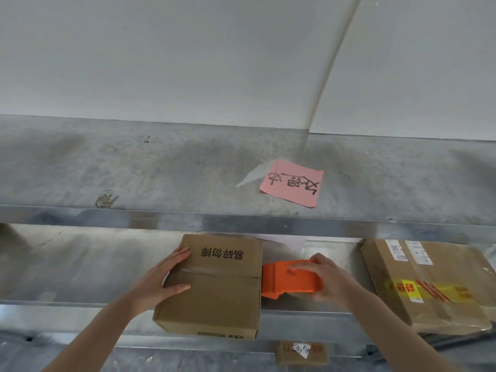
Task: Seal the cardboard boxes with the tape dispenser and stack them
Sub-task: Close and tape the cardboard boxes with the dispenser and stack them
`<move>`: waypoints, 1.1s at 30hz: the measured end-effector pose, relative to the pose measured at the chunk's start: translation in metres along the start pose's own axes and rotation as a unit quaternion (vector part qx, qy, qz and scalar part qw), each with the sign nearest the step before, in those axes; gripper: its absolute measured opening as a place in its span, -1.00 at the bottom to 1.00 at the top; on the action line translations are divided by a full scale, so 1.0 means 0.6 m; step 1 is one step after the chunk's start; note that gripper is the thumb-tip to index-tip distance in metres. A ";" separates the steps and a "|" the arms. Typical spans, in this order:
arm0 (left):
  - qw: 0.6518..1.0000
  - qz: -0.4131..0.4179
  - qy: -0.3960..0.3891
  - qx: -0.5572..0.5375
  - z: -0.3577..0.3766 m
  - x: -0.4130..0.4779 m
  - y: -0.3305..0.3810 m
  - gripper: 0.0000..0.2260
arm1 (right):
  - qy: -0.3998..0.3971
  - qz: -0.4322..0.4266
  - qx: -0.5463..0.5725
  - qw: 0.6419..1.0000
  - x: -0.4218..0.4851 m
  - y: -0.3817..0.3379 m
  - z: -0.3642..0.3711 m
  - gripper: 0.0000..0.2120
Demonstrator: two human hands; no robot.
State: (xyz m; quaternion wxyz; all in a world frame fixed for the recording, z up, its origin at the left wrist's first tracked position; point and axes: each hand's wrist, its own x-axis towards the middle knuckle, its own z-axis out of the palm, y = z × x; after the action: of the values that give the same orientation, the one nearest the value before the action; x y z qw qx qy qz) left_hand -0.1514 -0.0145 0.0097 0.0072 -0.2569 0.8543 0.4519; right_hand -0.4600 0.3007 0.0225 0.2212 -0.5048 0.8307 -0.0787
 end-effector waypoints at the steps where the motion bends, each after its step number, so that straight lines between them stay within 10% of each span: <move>1: 1.000 0.001 0.000 0.002 0.000 -0.001 0.001 -0.33 | -0.001 0.005 0.014 1.000 0.005 0.000 0.000 -0.43; 11: 1.000 0.003 -0.001 0.012 0.008 -0.003 0.003 -0.40 | -0.046 0.039 0.008 0.998 0.030 -0.001 0.017 -0.42; 18: 0.974 0.086 0.000 0.208 0.024 -0.027 0.001 -0.51 | -0.034 0.062 -0.057 0.996 0.009 0.000 0.026 -0.32; 23: 0.938 0.089 -0.036 0.332 0.021 -0.041 0.015 -0.45 | 0.188 0.057 0.045 0.979 -0.040 -0.080 0.041 -0.33; 29: 0.989 0.016 0.017 0.149 -0.044 0.020 0.066 -0.47 | 0.190 0.081 0.233 0.950 -0.086 -0.240 0.129 -0.41; 33: 0.990 -0.018 -0.083 0.116 -0.066 0.072 0.056 -0.29 | 0.185 0.116 0.296 0.930 -0.079 -0.284 0.169 -0.22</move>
State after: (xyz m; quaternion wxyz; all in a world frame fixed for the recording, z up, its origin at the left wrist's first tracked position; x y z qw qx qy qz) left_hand -0.1949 -0.0483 0.0482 0.1161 -0.2308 0.8925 0.3698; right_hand -0.2589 0.2701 0.0063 0.2106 -0.2930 0.8487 -0.3867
